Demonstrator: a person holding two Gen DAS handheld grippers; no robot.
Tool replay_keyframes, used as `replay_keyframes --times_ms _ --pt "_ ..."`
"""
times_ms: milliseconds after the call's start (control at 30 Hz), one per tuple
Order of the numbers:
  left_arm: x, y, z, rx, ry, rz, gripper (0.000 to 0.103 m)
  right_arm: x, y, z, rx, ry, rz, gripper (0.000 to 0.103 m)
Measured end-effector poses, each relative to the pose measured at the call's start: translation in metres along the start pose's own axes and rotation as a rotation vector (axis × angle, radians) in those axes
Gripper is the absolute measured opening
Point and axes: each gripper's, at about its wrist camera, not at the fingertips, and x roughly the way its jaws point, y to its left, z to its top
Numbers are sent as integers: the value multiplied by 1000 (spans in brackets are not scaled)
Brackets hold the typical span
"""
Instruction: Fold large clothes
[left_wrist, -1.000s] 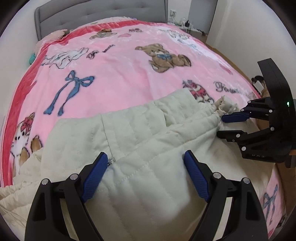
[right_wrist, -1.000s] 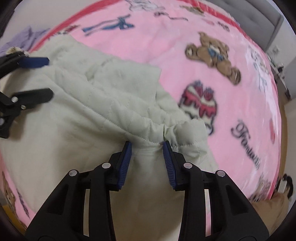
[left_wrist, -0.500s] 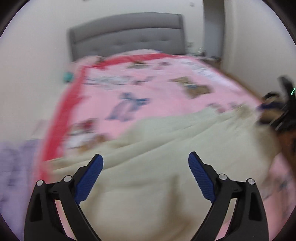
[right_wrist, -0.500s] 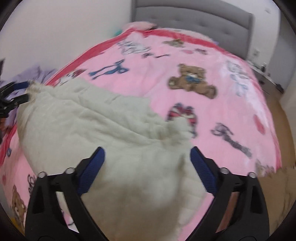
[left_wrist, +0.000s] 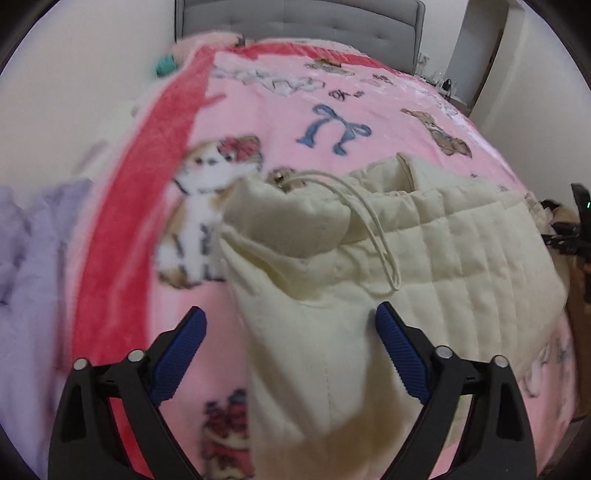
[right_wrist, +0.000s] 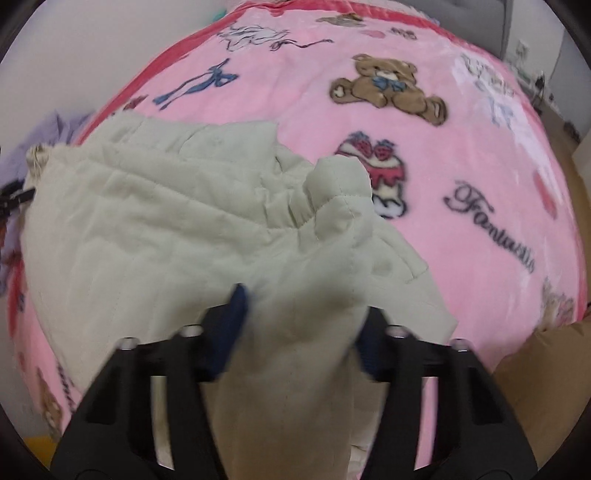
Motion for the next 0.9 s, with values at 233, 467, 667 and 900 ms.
replay_keyframes --times_ms 233,467,667,900 --pt "-5 -47 14 104 -101 64 11 -82 25 -7 -77 -231 -191 9" --pt "41 -42 47 9 26 81 13 -25 1 2 -20 -69 -251 10" --pt "68 -26 50 -87 119 97 21 32 -29 8 194 75 -155 21" --pt "74 -35 48 -20 145 117 32 37 -30 8 204 87 -103 33"
